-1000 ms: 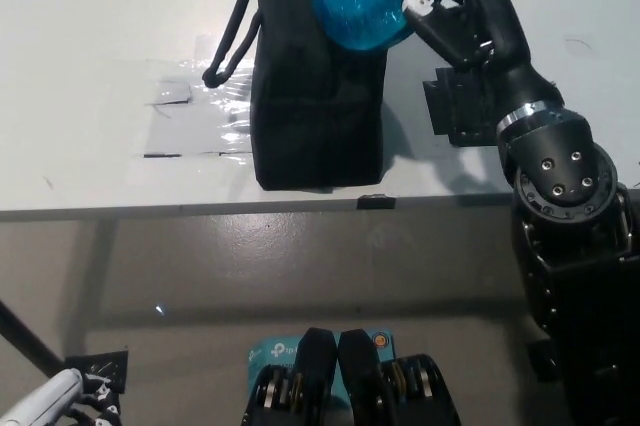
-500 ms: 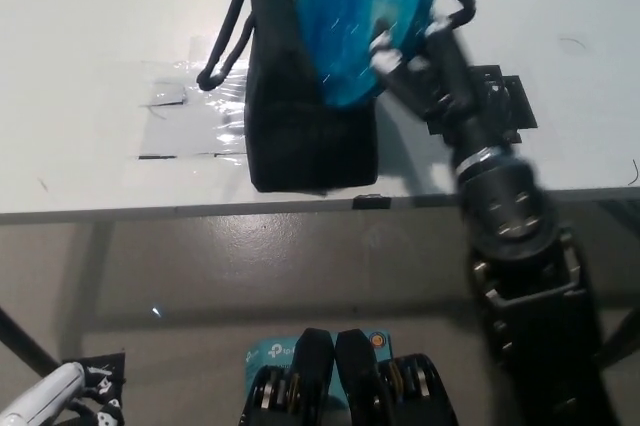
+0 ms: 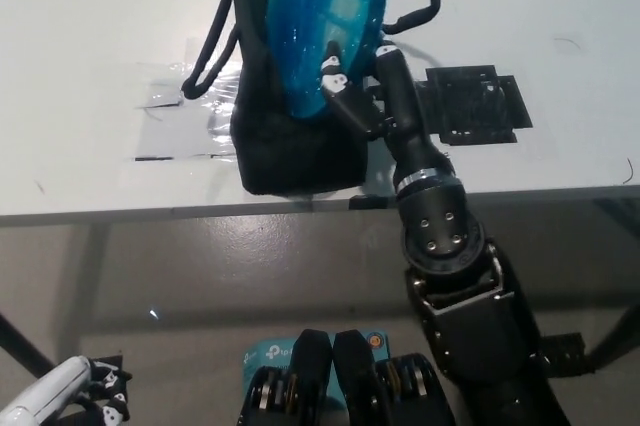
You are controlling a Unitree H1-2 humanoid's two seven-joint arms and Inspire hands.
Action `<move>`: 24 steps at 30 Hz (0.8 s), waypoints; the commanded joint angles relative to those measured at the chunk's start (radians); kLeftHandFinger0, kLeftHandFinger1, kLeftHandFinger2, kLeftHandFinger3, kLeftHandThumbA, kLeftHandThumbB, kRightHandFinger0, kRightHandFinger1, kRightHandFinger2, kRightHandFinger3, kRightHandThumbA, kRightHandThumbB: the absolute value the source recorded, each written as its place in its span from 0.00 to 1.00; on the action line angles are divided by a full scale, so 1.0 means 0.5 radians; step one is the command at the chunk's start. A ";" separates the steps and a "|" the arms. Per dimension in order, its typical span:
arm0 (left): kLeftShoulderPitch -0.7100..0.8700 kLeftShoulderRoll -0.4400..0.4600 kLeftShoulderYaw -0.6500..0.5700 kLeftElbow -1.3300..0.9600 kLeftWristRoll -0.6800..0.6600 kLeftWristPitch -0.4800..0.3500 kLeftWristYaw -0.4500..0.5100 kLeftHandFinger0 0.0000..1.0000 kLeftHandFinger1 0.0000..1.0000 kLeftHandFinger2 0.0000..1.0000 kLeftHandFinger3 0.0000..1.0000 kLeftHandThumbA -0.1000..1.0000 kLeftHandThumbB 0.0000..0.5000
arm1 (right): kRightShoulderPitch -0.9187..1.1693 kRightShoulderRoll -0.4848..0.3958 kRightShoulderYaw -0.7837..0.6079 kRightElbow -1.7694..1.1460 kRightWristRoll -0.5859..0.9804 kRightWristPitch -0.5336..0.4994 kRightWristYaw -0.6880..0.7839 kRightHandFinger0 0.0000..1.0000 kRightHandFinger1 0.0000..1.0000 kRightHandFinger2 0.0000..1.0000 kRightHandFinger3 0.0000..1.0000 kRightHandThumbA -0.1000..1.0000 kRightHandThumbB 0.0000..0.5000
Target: The robot uses its right hand to pick up a stack of plates kept in the middle of the desk and put it inside a bag kept next to it
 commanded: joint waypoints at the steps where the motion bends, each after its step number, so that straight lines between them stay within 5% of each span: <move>1: -0.004 0.051 -0.034 -0.027 -0.001 0.031 0.008 0.73 0.76 0.81 0.90 0.00 0.00 | -0.073 -0.106 0.163 0.085 -0.202 -0.090 0.056 0.00 0.00 0.00 0.00 0.00 0.60; 5: 0.001 0.066 -0.052 -0.031 -0.013 0.031 0.025 0.72 0.76 0.81 0.88 0.00 0.00 | -0.118 -0.243 0.291 0.103 -0.291 -0.051 0.099 0.00 0.00 0.00 0.00 0.00 0.61; 6: 0.005 0.054 -0.037 -0.042 -0.018 0.031 0.017 0.71 0.75 0.80 0.86 0.00 0.01 | -0.212 -0.394 0.431 0.155 -0.479 -0.042 0.177 0.00 0.00 0.07 0.02 0.00 0.58; 7: 0.011 0.062 -0.045 -0.046 -0.027 0.031 0.029 0.71 0.74 0.79 0.86 0.00 0.02 | -0.300 -0.528 0.566 0.191 -0.649 -0.049 0.263 0.00 0.08 0.30 0.10 0.00 0.51; 8: 0.012 0.066 -0.049 -0.040 -0.033 0.031 0.036 0.70 0.74 0.79 0.86 0.00 0.02 | -0.335 -0.576 0.616 0.201 -0.689 -0.076 0.280 0.00 0.15 0.49 0.23 0.00 0.57; 12: 0.010 0.056 -0.043 -0.038 -0.032 0.031 0.033 0.69 0.73 0.78 0.84 0.00 0.03 | -0.425 -0.657 0.712 0.203 -0.689 -0.040 0.359 0.00 0.20 0.56 0.50 0.00 0.60; 13: 0.007 0.038 -0.029 -0.038 -0.024 0.031 0.022 0.69 0.72 0.77 0.83 0.00 0.02 | -0.522 -0.722 0.767 0.202 -0.712 0.005 0.497 0.00 0.18 0.52 0.44 0.00 0.58; 14: 0.005 0.033 -0.025 -0.042 -0.017 0.031 0.012 0.69 0.72 0.77 0.83 0.00 0.02 | -0.568 -0.741 0.798 0.191 -0.716 0.067 0.581 0.00 0.14 0.47 0.75 0.00 0.58; 17: 0.003 0.031 -0.024 -0.044 -0.013 0.031 0.006 0.68 0.72 0.77 0.84 0.00 0.02 | -0.596 -0.758 0.829 0.183 -0.709 0.107 0.623 0.00 0.05 0.37 0.55 0.00 0.55; 18: 0.008 0.027 -0.020 -0.038 -0.016 0.031 0.010 0.69 0.73 0.78 0.85 0.00 0.02 | -0.619 -0.761 0.839 0.198 -0.705 0.103 0.649 0.00 0.01 0.33 0.68 0.00 0.62; 20: 0.012 0.016 -0.009 -0.031 -0.009 0.031 -0.005 0.71 0.75 0.81 0.88 0.00 0.02 | -0.662 -0.760 0.850 0.233 -0.691 0.092 0.694 0.00 0.00 0.25 0.64 0.00 0.64; 22: 0.012 0.033 -0.033 -0.032 -0.027 0.031 0.008 0.70 0.74 0.80 0.87 0.00 0.02 | -0.681 -0.708 0.784 0.272 -0.633 0.164 0.690 0.00 0.02 0.32 0.11 0.00 0.53; 24: 0.011 0.032 -0.038 -0.044 -0.011 0.031 -0.006 0.70 0.74 0.80 0.87 0.00 0.02 | -0.671 -0.662 0.710 0.292 -0.596 0.175 0.641 0.00 0.04 0.39 0.00 0.00 0.60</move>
